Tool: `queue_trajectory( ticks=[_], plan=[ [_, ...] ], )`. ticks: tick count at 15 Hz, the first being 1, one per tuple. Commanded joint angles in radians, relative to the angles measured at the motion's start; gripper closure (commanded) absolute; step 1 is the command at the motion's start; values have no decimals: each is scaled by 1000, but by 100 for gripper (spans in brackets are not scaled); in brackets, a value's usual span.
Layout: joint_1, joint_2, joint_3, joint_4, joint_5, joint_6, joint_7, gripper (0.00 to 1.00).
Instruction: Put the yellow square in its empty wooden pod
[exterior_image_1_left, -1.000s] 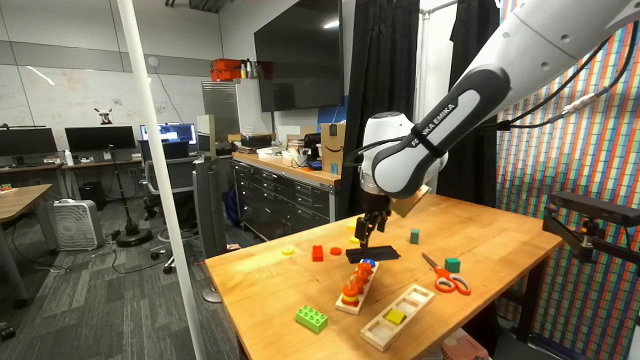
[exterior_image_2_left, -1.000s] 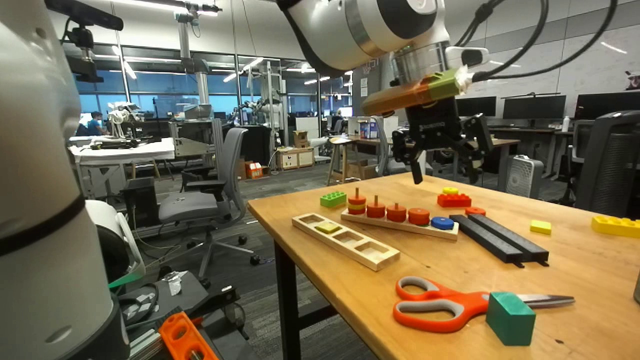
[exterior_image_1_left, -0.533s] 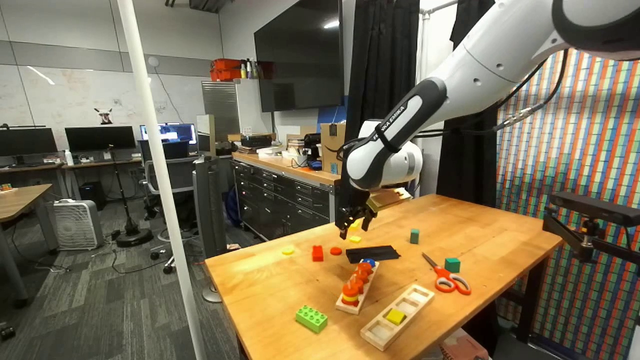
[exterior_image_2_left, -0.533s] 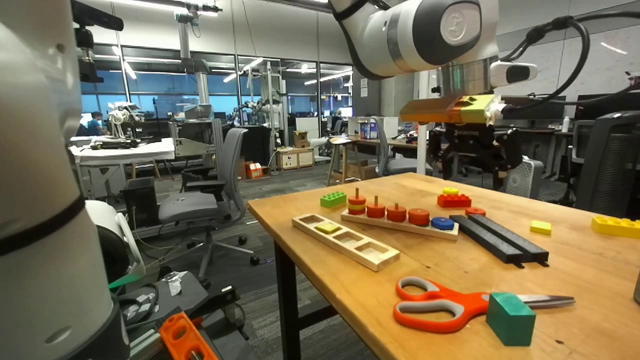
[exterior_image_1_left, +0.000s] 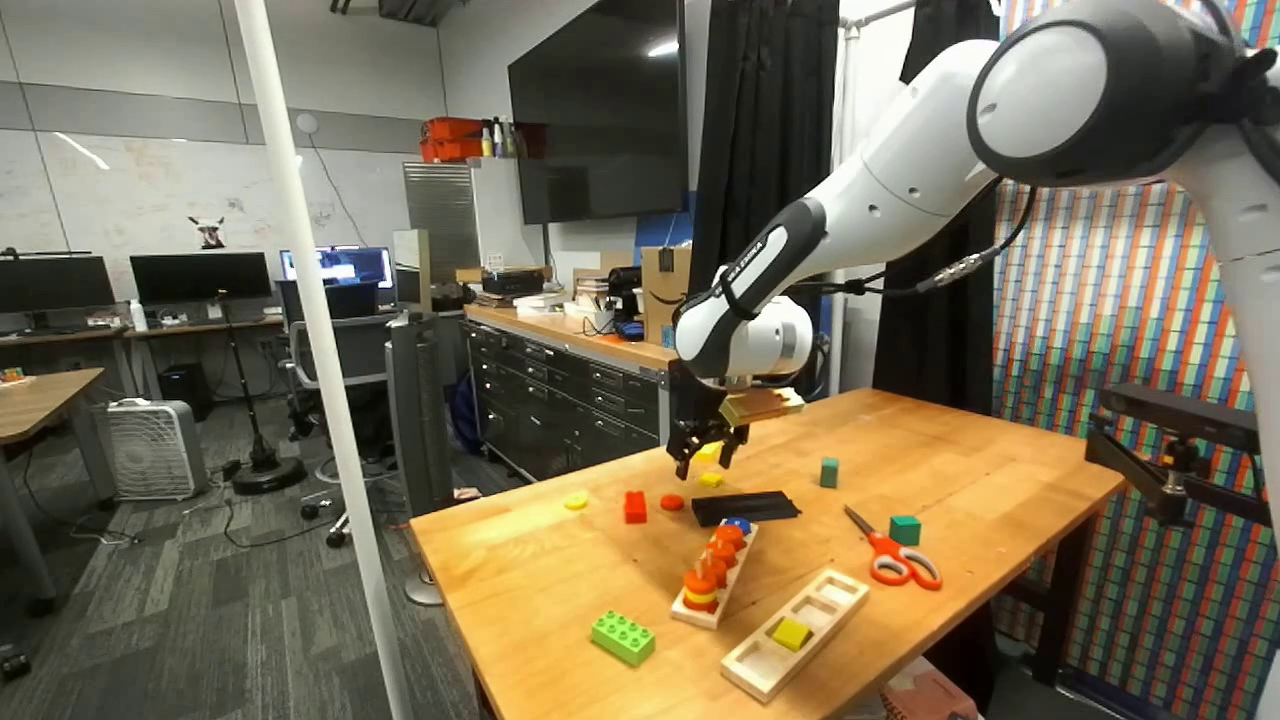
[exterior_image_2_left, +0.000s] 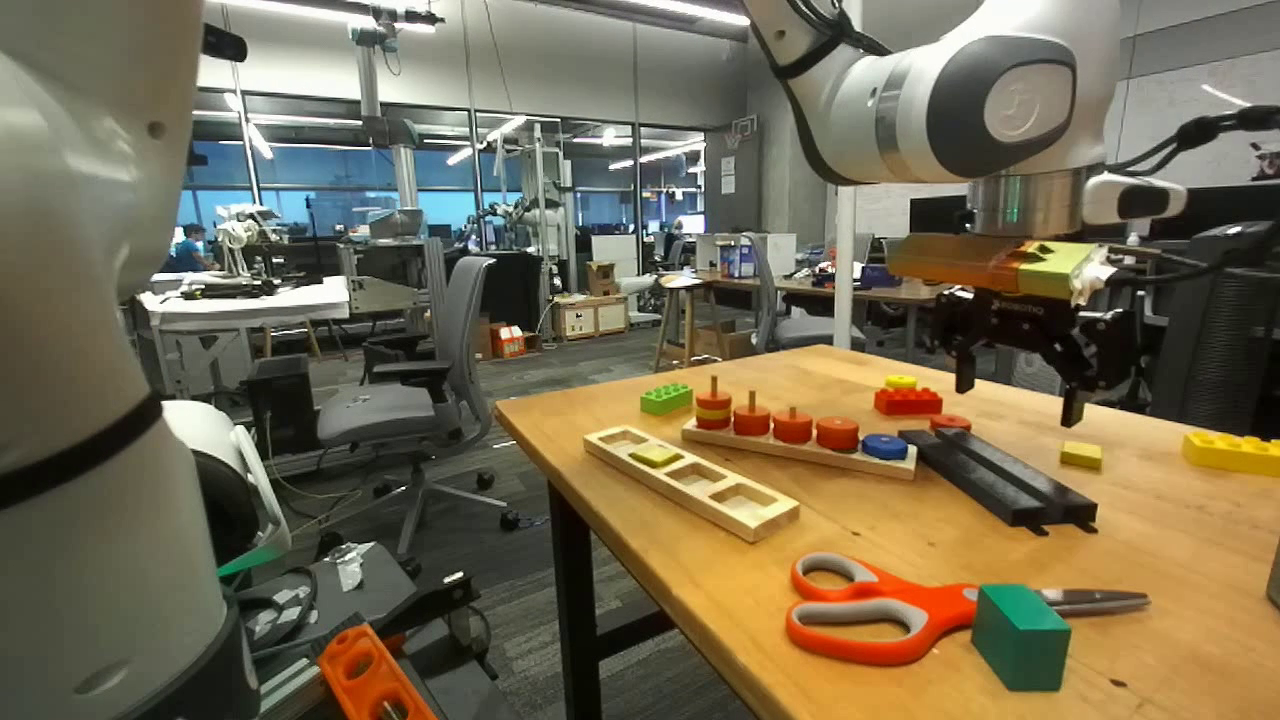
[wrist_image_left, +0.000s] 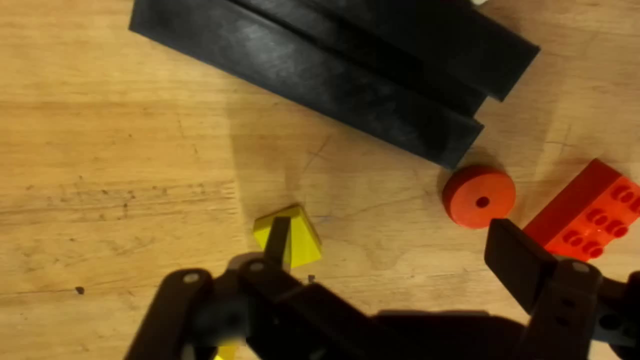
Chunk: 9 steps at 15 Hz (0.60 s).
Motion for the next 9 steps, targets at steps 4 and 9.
queue_trajectory(
  ticks=[4,9],
  plan=[
    [-40,152,-3,254,-48,-169,-19,0],
    [-70,202,6,346,-82,-278,-100,0]
  ],
)
